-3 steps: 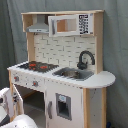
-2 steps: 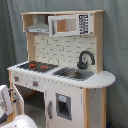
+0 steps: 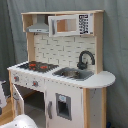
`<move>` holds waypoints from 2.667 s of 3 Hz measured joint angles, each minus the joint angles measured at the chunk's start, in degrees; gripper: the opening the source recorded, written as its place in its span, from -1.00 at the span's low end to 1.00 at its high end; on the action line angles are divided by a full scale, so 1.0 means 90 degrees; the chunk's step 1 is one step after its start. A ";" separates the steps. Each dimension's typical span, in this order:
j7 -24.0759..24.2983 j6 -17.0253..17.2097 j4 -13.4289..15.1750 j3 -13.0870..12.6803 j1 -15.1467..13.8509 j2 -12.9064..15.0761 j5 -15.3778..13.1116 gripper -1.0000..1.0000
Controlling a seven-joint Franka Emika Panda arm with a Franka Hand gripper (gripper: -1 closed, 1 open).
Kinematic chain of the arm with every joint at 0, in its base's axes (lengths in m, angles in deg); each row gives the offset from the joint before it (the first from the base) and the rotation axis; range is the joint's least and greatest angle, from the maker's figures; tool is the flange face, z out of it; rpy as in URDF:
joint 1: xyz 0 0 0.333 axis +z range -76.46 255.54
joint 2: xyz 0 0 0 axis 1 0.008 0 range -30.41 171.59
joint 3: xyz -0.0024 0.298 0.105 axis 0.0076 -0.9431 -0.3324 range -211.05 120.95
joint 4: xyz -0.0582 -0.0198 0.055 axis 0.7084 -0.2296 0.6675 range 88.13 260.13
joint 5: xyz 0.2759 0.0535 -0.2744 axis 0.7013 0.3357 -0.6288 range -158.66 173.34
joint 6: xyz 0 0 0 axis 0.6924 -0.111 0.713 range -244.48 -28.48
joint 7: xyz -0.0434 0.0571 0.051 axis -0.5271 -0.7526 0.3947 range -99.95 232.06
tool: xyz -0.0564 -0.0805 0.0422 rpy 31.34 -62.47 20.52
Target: Play with the kitchen
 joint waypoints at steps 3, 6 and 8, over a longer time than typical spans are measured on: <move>-0.2102 -0.0059 -0.0409 0.0607 0.0021 0.0465 0.0000 1.00; -0.4143 -0.0049 -0.0408 0.0892 0.0093 0.0930 0.0001 1.00; -0.5502 -0.0042 -0.0410 0.1330 0.0120 0.1307 0.0045 1.00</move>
